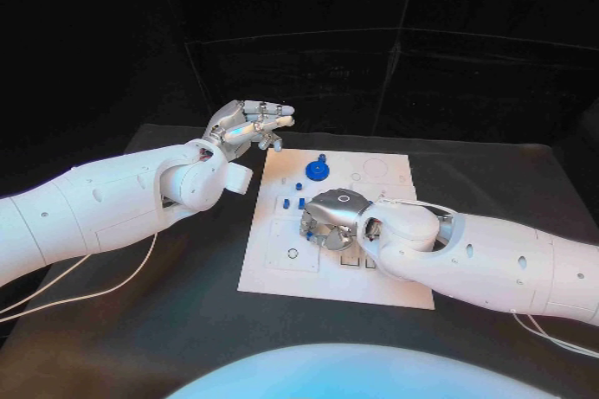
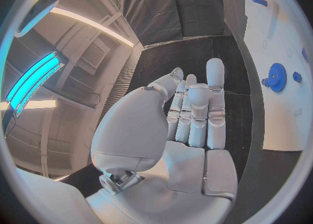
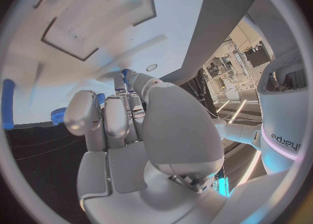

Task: Assemble the parts on the task board

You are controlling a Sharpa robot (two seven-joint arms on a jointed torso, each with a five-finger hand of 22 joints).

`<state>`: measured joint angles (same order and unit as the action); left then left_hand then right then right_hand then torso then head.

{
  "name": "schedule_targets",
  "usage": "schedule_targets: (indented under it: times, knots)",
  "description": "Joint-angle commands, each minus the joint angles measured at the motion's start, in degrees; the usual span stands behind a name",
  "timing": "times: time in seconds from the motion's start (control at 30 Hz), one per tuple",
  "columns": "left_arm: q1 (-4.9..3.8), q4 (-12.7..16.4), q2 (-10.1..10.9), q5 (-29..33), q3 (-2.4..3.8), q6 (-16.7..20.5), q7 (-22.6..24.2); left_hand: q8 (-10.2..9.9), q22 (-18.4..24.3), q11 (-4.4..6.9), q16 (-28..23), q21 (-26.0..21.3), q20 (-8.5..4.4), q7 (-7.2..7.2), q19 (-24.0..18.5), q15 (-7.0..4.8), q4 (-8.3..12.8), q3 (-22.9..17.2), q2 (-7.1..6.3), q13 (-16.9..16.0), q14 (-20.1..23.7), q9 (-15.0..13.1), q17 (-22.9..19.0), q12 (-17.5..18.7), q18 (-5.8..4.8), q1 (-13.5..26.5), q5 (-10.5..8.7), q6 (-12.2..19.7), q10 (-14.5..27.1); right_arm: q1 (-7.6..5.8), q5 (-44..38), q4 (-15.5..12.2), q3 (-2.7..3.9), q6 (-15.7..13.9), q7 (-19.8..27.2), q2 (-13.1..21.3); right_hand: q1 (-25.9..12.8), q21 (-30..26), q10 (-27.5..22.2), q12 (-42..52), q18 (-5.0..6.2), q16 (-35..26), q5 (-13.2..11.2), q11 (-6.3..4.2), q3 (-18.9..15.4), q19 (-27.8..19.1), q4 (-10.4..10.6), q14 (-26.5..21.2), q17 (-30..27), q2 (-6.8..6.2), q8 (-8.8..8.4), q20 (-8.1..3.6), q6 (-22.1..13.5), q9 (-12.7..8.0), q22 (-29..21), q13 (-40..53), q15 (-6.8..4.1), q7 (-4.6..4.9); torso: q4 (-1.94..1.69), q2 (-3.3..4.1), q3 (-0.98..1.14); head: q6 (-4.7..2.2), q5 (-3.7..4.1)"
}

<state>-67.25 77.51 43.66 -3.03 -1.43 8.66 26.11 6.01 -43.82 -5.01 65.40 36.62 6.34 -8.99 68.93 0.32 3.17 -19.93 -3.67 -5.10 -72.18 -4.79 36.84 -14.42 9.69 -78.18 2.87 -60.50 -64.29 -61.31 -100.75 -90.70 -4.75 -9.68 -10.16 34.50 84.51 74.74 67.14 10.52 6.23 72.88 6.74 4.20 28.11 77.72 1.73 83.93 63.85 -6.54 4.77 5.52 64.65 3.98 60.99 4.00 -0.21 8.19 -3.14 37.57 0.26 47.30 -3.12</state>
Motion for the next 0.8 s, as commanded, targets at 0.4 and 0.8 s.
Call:
schedule_targets:
  times: [0.4,0.8]
  knots:
    - [-0.09,0.0,0.0,0.2,0.05,-1.0,-0.1,0.3,0.1,-0.14,-0.4,-0.4,-0.13,-0.22,-0.3,0.14,0.3,0.1,-0.01,-0.1,0.5,0.0,-0.3,-0.4,0.79,-0.2,0.19,0.0,0.4,0.03,-1.0,0.2,-0.19,1.3,-1.3,0.1,-4.8,-2.3,-5.5,-3.1,0.05,-2.2,1.3,2.05,-1.1,-1.8,0.7,0.8,-3.6,-2.18,-1.35,1.03,-5.0,-0.4,-3.8,-0.5,1.14,2.12,0.02,-0.01,-0.01,0.09,0.12]
    - [-0.09,-0.1,0.2,0.2,0.05,-1.0,-0.2,0.3,0.1,-0.14,-0.4,-0.4,-0.13,-0.22,-0.3,0.14,0.3,0.1,-0.01,-0.1,0.5,0.0,-0.3,-0.4,0.79,-0.2,0.19,0.0,0.4,0.04,-0.2,-3.1,-0.18,-5.7,-0.8,3.3,-6.7,-4.5,-8.3,-3.0,0.73,-4.2,1.4,2.59,-4.1,-3.2,1.2,0.2,-6.5,-3.17,-1.16,1.82,-8.4,-0.2,-7.1,-0.2,1.6,2.38,0.11,-0.03,0.02,-0.05,0.04]
